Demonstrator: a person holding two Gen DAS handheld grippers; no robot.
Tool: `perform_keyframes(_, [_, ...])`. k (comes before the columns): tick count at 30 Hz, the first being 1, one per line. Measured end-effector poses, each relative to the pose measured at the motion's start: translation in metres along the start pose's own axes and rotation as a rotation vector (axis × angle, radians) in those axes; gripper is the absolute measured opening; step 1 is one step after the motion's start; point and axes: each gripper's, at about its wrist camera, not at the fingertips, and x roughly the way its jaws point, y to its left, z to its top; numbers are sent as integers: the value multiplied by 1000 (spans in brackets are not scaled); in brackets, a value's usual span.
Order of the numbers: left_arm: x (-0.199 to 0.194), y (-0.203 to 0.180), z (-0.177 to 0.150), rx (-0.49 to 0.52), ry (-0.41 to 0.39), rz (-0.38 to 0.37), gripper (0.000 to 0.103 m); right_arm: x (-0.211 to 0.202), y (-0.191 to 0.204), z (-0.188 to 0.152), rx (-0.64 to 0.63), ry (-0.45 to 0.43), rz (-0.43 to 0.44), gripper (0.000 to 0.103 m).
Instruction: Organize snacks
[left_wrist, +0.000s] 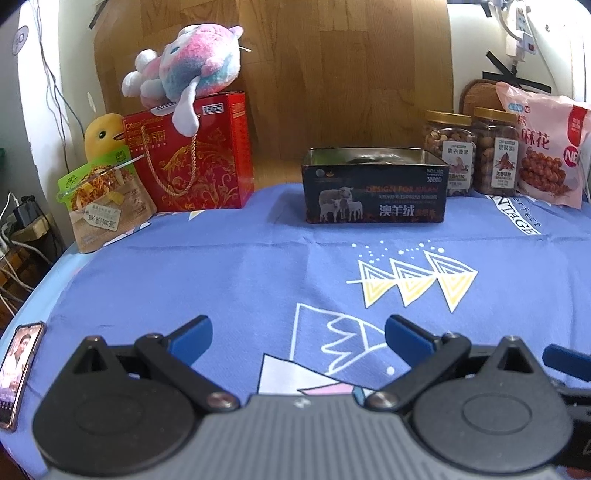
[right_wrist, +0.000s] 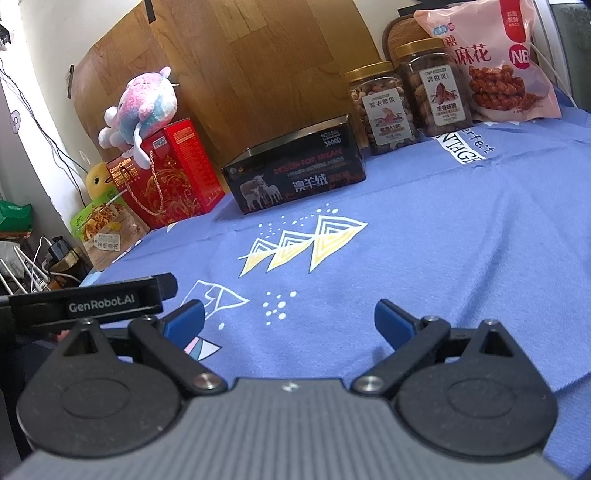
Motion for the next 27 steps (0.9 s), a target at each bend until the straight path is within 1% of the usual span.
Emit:
perform_keyframes(5, [1,5,1,-20,3,2,103,-1,0,1,4,-7,-6,100])
perform_keyframes(14, [1,5,0,-19,2,-18,103,-2,-2,3,15,-24,-15,100])
perform_keyframes(27, [0,5,0,-15,-1,-24,103,-2,-2,3,18,-24,-14,100])
